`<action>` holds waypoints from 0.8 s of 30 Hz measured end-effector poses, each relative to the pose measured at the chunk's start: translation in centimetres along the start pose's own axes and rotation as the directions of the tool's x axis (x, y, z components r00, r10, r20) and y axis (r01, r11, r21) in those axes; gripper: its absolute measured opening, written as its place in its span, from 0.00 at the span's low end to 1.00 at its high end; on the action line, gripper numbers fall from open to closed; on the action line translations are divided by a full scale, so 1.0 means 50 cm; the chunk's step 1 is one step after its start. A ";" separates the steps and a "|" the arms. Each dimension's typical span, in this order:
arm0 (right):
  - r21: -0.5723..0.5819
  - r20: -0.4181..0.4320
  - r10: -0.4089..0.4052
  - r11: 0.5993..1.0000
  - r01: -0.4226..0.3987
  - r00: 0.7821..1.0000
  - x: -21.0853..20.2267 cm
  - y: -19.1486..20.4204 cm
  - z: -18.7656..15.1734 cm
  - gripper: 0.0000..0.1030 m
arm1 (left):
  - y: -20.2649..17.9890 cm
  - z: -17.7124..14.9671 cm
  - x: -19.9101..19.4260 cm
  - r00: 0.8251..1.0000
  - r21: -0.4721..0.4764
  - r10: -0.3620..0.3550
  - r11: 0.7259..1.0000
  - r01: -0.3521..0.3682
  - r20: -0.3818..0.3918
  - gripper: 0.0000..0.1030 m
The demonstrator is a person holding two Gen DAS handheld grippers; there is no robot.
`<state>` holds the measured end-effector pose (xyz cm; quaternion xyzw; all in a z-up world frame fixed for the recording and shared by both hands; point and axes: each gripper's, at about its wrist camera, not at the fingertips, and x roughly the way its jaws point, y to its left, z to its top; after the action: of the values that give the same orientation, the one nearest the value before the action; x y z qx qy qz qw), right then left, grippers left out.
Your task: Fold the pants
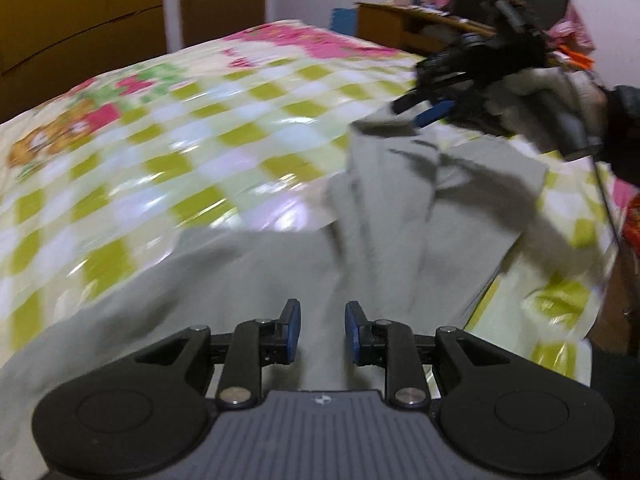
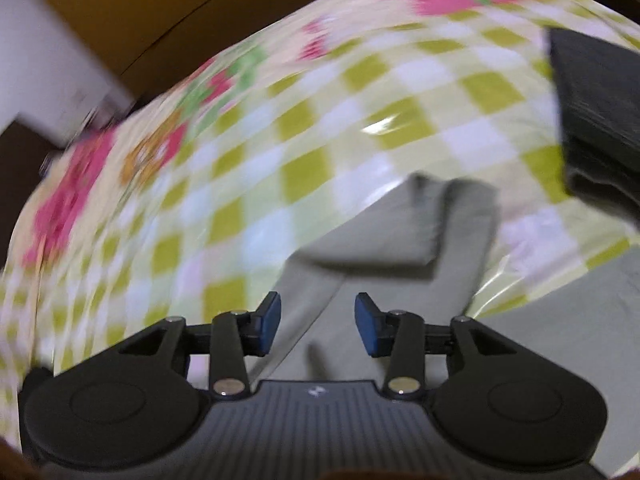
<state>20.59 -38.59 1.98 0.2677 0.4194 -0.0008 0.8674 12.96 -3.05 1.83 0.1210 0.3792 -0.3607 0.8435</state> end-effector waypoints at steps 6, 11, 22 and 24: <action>0.199 0.024 0.023 0.980 -0.027 0.999 0.040 -0.079 0.021 0.48 | -0.039 0.015 0.040 0.998 0.032 -0.050 0.998 0.051 -0.030 0.37; 0.263 0.073 0.042 0.963 -0.060 0.996 0.057 -0.103 0.023 0.48 | -0.043 0.011 0.053 0.996 0.024 -0.056 0.998 0.058 -0.064 0.37; 0.277 0.067 0.115 0.952 -0.129 0.991 0.034 -0.083 -0.010 0.49 | -0.037 -0.001 0.062 0.995 0.010 -0.066 0.998 0.067 -0.070 0.41; 0.274 0.074 0.094 0.955 -0.111 0.993 0.044 -0.078 -0.010 0.49 | -0.035 -0.003 0.065 0.995 -0.001 -0.069 0.998 0.069 -0.072 0.41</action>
<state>20.75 -41.21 -1.69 0.4078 0.3742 -0.0226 0.8325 13.12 -5.90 -0.50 0.1214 0.4132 -0.3854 0.8161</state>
